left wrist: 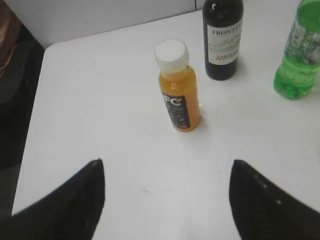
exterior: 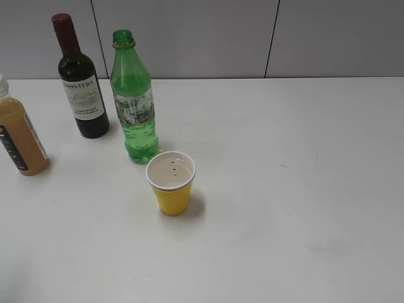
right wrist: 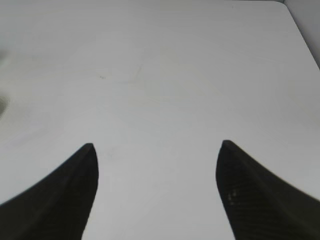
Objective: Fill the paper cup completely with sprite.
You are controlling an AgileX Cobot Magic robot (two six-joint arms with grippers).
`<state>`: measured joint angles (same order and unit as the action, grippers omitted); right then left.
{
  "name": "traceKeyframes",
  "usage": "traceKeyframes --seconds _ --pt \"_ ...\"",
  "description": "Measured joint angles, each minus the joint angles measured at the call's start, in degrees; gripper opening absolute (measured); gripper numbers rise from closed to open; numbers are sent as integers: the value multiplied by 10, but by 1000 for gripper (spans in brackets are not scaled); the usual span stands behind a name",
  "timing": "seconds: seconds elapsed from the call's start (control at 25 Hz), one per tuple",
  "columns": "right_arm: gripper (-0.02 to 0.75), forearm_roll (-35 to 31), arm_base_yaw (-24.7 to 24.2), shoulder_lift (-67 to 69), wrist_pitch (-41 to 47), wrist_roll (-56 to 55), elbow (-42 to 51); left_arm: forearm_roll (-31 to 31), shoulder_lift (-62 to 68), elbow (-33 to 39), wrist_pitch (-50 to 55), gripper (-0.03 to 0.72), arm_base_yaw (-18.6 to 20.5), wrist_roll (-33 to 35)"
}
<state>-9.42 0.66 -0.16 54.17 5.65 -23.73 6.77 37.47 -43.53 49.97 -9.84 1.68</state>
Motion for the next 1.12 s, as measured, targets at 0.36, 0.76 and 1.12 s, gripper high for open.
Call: traceKeyframes --seconds 0.36,0.76,1.12 --pt "565 0 0 0 0 1 0 -28 -83 0 95 590 12 -24" --pt "565 0 0 0 -1 0 0 -30 -256 103 96 590 12 -42" --pt "565 -1 0 0 -1 0 0 -29 -377 142 93 590 12 -45"
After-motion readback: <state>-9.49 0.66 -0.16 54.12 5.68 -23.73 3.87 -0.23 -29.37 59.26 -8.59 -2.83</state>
